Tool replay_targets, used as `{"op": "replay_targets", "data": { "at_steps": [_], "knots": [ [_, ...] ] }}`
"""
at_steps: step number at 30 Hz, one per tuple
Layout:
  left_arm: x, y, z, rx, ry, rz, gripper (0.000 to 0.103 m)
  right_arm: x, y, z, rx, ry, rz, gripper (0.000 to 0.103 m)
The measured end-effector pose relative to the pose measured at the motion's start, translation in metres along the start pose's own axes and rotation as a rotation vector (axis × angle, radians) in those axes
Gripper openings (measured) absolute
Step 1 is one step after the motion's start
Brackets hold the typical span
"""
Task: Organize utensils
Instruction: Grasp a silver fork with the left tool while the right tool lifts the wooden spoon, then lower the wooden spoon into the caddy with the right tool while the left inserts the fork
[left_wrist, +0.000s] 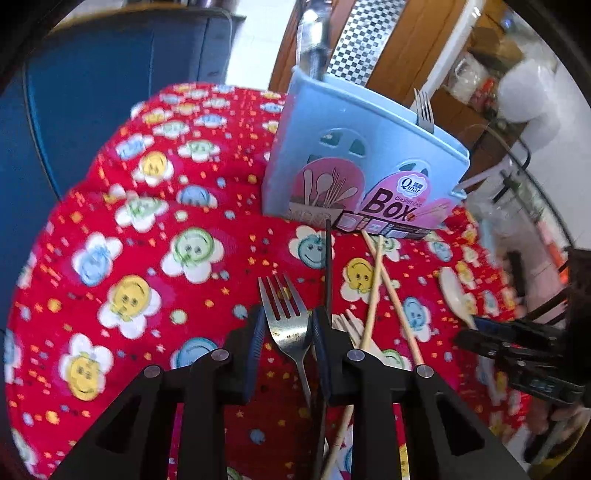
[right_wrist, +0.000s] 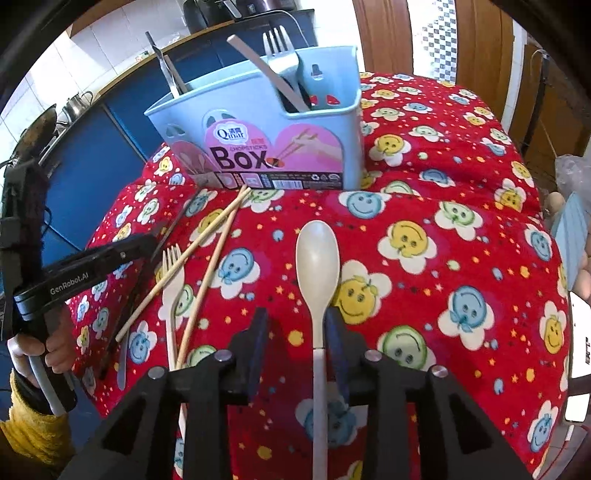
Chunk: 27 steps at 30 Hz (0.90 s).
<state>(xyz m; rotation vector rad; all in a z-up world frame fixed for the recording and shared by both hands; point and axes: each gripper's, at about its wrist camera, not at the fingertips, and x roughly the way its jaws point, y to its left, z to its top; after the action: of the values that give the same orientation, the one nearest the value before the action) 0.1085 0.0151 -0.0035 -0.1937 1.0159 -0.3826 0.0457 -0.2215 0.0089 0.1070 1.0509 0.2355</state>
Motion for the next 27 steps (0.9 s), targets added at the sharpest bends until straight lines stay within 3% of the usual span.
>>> {"op": "replay_targets", "data": {
  "at_steps": [3, 9, 15, 17, 19, 27],
  "knots": [
    [-0.001, 0.012, 0.003, -0.06, 0.016, -0.106, 0.025, 0.002, -0.005, 0.005, 0.034, 0.001, 0.033, 0.035],
    [0.003, 0.014, 0.007, -0.097, 0.014, -0.176, 0.024, 0.007, -0.015, 0.014, 0.079, 0.0, 0.076, 0.035],
    [0.013, 0.01, 0.009, -0.081, 0.024, -0.173, 0.015, 0.012, -0.022, 0.023, 0.106, -0.001, 0.104, 0.034],
    [0.014, 0.007, 0.01, -0.065, 0.02, -0.168, 0.009, 0.013, -0.023, 0.025, 0.106, -0.003, 0.093, 0.018],
    [0.011, 0.001, 0.011, -0.04, 0.003, -0.173, 0.007, 0.015, -0.024, 0.027, 0.107, -0.005, 0.077, 0.008],
    [-0.017, -0.015, 0.009, 0.05, -0.113, -0.133, 0.005, 0.001, -0.021, 0.019, 0.105, -0.089, 0.085, 0.004]
  ]
}}
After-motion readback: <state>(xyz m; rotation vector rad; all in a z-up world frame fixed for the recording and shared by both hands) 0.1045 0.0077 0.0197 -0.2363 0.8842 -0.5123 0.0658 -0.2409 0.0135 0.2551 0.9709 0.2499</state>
